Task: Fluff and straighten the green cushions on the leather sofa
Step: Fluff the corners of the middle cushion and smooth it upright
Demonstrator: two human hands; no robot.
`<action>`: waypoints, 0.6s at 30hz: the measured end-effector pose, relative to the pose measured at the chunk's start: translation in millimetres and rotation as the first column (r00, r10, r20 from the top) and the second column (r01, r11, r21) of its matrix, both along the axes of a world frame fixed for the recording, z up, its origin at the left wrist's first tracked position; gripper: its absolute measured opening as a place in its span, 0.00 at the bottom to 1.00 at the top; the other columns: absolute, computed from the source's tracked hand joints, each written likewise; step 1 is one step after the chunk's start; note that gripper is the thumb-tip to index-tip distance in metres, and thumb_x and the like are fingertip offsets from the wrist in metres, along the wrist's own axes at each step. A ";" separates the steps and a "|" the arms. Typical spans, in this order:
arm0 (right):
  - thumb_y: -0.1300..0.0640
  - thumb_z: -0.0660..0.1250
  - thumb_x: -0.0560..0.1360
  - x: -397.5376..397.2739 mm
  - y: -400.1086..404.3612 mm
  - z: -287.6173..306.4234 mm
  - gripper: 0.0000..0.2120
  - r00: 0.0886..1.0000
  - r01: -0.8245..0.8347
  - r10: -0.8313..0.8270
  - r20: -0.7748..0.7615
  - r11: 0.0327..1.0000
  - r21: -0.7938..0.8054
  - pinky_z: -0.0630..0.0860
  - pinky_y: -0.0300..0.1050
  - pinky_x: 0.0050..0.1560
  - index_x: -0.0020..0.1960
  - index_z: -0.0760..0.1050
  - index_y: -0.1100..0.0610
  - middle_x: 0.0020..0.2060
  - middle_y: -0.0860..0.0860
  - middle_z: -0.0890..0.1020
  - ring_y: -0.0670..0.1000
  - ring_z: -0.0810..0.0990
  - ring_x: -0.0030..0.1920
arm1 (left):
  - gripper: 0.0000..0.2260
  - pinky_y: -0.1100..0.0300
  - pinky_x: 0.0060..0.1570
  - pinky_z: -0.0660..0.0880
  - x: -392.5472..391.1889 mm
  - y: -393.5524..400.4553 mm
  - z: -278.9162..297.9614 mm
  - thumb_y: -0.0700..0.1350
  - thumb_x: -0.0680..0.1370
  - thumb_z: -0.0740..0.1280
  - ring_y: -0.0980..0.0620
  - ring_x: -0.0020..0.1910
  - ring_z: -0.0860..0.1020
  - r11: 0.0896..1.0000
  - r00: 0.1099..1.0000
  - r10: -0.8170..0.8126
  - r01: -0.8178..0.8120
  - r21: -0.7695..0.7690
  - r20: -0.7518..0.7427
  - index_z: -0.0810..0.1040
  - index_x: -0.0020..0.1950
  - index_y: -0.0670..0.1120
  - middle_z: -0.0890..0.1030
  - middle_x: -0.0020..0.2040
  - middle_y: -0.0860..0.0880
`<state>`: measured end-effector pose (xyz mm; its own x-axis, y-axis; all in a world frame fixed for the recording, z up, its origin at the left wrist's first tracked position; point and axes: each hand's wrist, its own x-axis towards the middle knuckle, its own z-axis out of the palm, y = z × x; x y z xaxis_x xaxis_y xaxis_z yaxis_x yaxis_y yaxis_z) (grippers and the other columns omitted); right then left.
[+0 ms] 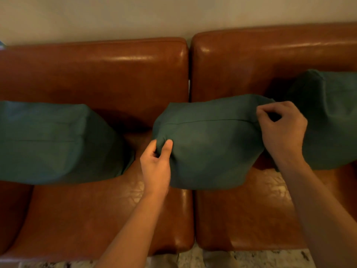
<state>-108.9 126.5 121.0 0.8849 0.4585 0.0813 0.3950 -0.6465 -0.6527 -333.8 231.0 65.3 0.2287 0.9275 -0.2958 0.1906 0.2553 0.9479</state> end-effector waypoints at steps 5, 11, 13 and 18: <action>0.53 0.68 0.75 -20.4 24.0 4.2 0.12 0.991 -0.056 0.066 0.120 0.995 -0.087 0.55 0.59 0.74 0.58 0.79 0.51 0.65 0.52 0.74 0.57 0.63 0.73 | 0.13 0.48 0.64 0.71 3.0 7.5 -3.6 0.46 0.76 0.70 0.50 0.61 0.76 0.971 0.963 -0.170 0.200 0.130 -0.209 0.80 0.59 0.43 0.81 0.58 0.47; 0.49 0.62 0.79 -67.3 106.5 -16.3 0.19 0.839 -0.539 0.538 -0.076 0.806 -0.245 0.51 0.55 0.76 0.69 0.73 0.51 0.70 0.51 0.72 0.53 0.65 0.73 | 0.17 0.62 0.66 0.65 3.3 -0.2 -0.3 0.46 0.75 0.69 0.49 0.63 0.73 0.867 0.898 -0.238 0.368 0.336 -0.370 0.80 0.60 0.39 0.79 0.60 0.44; 0.46 0.60 0.80 -69.0 112.0 -33.6 0.20 0.819 -0.562 0.565 -0.100 0.752 -0.344 0.52 0.53 0.75 0.69 0.72 0.51 0.68 0.50 0.74 0.52 0.68 0.71 | 0.16 0.61 0.66 0.66 -0.2 3.8 -0.6 0.48 0.76 0.67 0.51 0.63 0.73 0.870 0.899 -0.272 0.382 0.311 -0.344 0.80 0.60 0.40 0.79 0.60 0.46; 0.47 0.61 0.79 -69.0 96.9 -49.3 0.18 0.849 -0.520 0.527 -0.045 0.815 -0.255 0.55 0.52 0.75 0.66 0.76 0.52 0.63 0.50 0.78 0.51 0.70 0.70 | 0.08 0.63 0.55 0.73 -7.9 35.6 -5.3 0.43 0.80 0.62 0.59 0.51 0.78 0.926 0.975 -0.145 0.194 0.324 -0.169 0.81 0.52 0.44 0.79 0.49 0.51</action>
